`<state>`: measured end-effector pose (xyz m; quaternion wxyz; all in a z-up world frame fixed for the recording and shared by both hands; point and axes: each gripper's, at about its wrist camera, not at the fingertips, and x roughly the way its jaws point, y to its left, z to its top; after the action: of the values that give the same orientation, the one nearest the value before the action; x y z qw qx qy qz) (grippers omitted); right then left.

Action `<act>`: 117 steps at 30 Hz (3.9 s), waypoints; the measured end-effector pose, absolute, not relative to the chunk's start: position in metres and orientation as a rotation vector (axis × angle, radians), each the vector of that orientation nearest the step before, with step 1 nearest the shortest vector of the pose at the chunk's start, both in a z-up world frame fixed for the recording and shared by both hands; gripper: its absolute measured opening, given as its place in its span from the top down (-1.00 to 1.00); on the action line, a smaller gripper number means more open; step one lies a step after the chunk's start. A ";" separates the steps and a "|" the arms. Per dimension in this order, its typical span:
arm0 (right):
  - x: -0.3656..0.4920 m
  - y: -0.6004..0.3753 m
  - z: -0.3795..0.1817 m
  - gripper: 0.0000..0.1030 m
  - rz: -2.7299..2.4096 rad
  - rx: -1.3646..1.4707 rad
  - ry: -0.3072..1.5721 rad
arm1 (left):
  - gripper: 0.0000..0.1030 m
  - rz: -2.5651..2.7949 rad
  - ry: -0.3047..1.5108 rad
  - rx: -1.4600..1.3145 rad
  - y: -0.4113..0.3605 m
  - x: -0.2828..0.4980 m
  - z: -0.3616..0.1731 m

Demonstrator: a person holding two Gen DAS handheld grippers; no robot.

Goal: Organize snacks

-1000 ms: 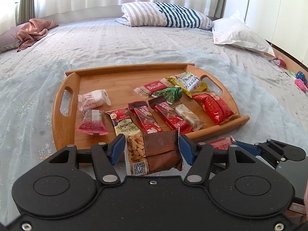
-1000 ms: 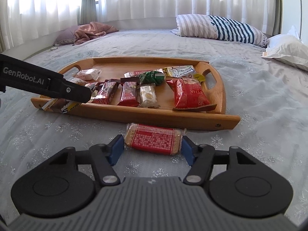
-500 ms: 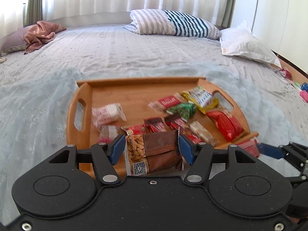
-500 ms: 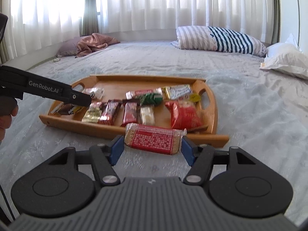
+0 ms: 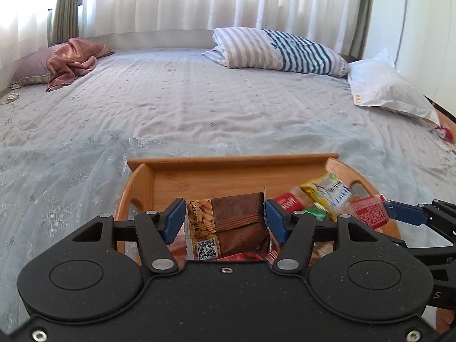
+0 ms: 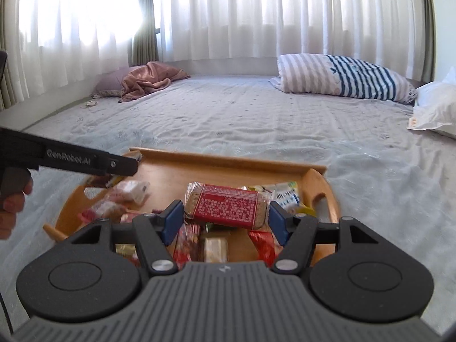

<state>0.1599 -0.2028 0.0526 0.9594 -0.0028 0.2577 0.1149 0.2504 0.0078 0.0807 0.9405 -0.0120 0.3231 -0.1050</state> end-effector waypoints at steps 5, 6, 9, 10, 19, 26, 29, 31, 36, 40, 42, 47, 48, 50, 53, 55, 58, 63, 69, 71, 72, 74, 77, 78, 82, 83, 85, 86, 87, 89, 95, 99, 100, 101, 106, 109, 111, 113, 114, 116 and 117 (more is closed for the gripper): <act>0.207 -0.193 0.046 -0.30 0.246 -0.047 0.559 | -0.14 -0.166 0.674 -0.029 0.010 0.288 0.068; 0.216 -0.192 0.044 -0.30 0.247 -0.047 0.567 | -0.14 -0.158 0.679 -0.027 0.011 0.295 0.066; 0.240 -0.187 0.038 -0.30 0.252 -0.049 0.588 | -0.14 -0.131 0.694 -0.022 0.014 0.317 0.057; 0.247 -0.185 0.036 -0.30 0.251 -0.053 0.595 | -0.14 -0.123 0.699 -0.020 0.015 0.323 0.054; 0.289 -0.168 0.016 -0.30 0.240 -0.057 0.656 | -0.14 -0.098 0.731 -0.017 0.022 0.354 0.031; 0.303 -0.168 0.006 -0.30 0.222 -0.034 0.697 | -0.14 -0.090 0.752 -0.005 0.021 0.366 0.020; 0.306 -0.168 0.004 -0.31 0.219 -0.031 0.706 | -0.15 -0.089 0.762 -0.002 0.020 0.370 0.017; 0.306 -0.167 0.003 -0.31 0.221 -0.036 0.708 | -0.15 -0.085 0.768 -0.002 0.020 0.371 0.014; 0.307 -0.164 0.002 -0.32 0.224 -0.044 0.714 | -0.15 -0.083 0.773 0.004 0.020 0.373 0.009; 0.307 -0.164 0.002 -0.33 0.225 -0.040 0.719 | -0.16 -0.084 0.773 0.005 0.020 0.373 0.008; 0.308 -0.165 0.002 -0.33 0.225 -0.035 0.723 | -0.16 -0.084 0.772 0.008 0.020 0.373 0.008; 0.309 -0.166 0.002 -0.35 0.224 -0.030 0.726 | -0.21 -0.085 0.775 0.005 0.020 0.373 0.008; 0.309 -0.166 0.002 -0.35 0.226 -0.028 0.725 | -0.22 -0.086 0.776 0.005 0.020 0.373 0.008; 0.309 -0.167 0.002 -0.37 0.228 -0.025 0.725 | -0.22 -0.086 0.778 0.007 0.019 0.373 0.008; 0.309 -0.167 0.002 -0.47 0.231 -0.025 0.722 | -0.25 -0.088 0.783 0.006 0.019 0.373 0.008; 0.309 -0.168 0.003 -0.54 0.235 -0.021 0.719 | -0.28 -0.089 0.785 -0.001 0.020 0.373 0.010; 0.307 -0.168 0.005 -0.60 0.235 -0.013 0.712 | -0.47 -0.092 0.780 -0.014 0.022 0.372 0.013; 0.303 -0.173 0.012 -0.68 0.233 0.015 0.699 | -0.69 -0.087 0.772 -0.020 0.025 0.368 0.021; 0.292 -0.179 0.025 -0.73 0.227 0.026 0.673 | -0.81 -0.074 0.758 0.016 0.022 0.354 0.031; 0.286 -0.180 0.030 -0.73 0.226 0.027 0.664 | -0.84 -0.071 0.755 0.018 0.022 0.349 0.035; 0.283 -0.181 0.032 -0.74 0.224 0.027 0.660 | -0.85 -0.070 0.753 0.016 0.023 0.346 0.037; 0.276 -0.182 0.037 -0.75 0.219 0.023 0.650 | -0.87 -0.071 0.750 0.010 0.024 0.340 0.041; 0.266 -0.184 0.043 -0.77 0.209 0.013 0.635 | -0.88 -0.070 0.740 0.013 0.025 0.329 0.048; 0.263 -0.185 0.045 -0.78 0.207 0.015 0.633 | -0.89 -0.067 0.736 0.015 0.025 0.325 0.051; 0.248 -0.192 0.052 -0.79 0.196 0.033 0.621 | -0.91 -0.066 0.728 0.016 0.026 0.307 0.060; 0.244 -0.195 0.054 -0.80 0.193 0.039 0.617 | -0.92 -0.067 0.728 0.012 0.026 0.301 0.061; 0.235 -0.198 0.057 -0.81 0.188 0.045 0.612 | -0.92 -0.070 0.727 0.002 0.026 0.290 0.065; 0.230 -0.200 0.059 -0.82 0.184 0.046 0.608 | -0.92 -0.072 0.723 0.000 0.026 0.284 0.067; 0.226 -0.202 0.060 -0.83 0.180 0.044 0.603 | -0.93 -0.073 0.719 0.000 0.026 0.278 0.069; 0.217 -0.204 0.062 -0.86 0.171 0.039 0.593 | -0.94 -0.078 0.708 0.002 0.025 0.265 0.073; 0.186 -0.209 0.064 -0.92 0.157 0.038 0.574 | -0.97 -0.085 0.685 -0.011 0.023 0.228 0.082; 0.166 -0.210 0.064 -0.95 0.157 0.020 0.562 | -0.97 -0.090 0.685 0.001 0.019 0.208 0.083; 0.162 -0.210 0.064 -0.96 0.159 0.019 0.558 | -0.97 -0.092 0.687 0.002 0.019 0.203 0.084; 0.157 -0.211 0.064 -0.96 0.161 0.020 0.554 | -0.97 -0.093 0.689 0.002 0.018 0.199 0.084; 0.135 -0.211 0.067 -0.98 0.160 0.024 0.533 | -0.97 -0.101 0.684 -0.005 0.017 0.174 0.086; 0.121 -0.210 0.067 -0.99 0.161 0.024 0.518 | -0.98 -0.102 0.679 -0.015 0.017 0.159 0.087; 0.111 -0.209 0.066 -1.00 0.159 0.021 0.506 | -0.98 -0.103 0.678 -0.019 0.018 0.150 0.087; 0.101 -0.209 0.064 -1.00 0.159 0.020 0.496 | -0.98 -0.101 0.673 -0.016 0.018 0.139 0.085; 0.096 -0.209 0.064 -1.00 0.161 0.022 0.493 | -0.98 -0.101 0.670 -0.013 0.018 0.134 0.084; 0.089 -0.210 0.062 -1.00 0.161 0.026 0.489 | -0.98 -0.100 0.665 -0.008 0.018 0.124 0.080; 0.085 -0.209 0.062 -1.00 0.159 0.026 0.487 | -0.98 -0.098 0.663 -0.007 0.018 0.120 0.079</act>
<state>0.0852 -0.2095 0.0615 0.9673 0.0130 0.2407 0.0785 0.1203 0.0177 0.0792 0.9443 -0.0035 0.3254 -0.0483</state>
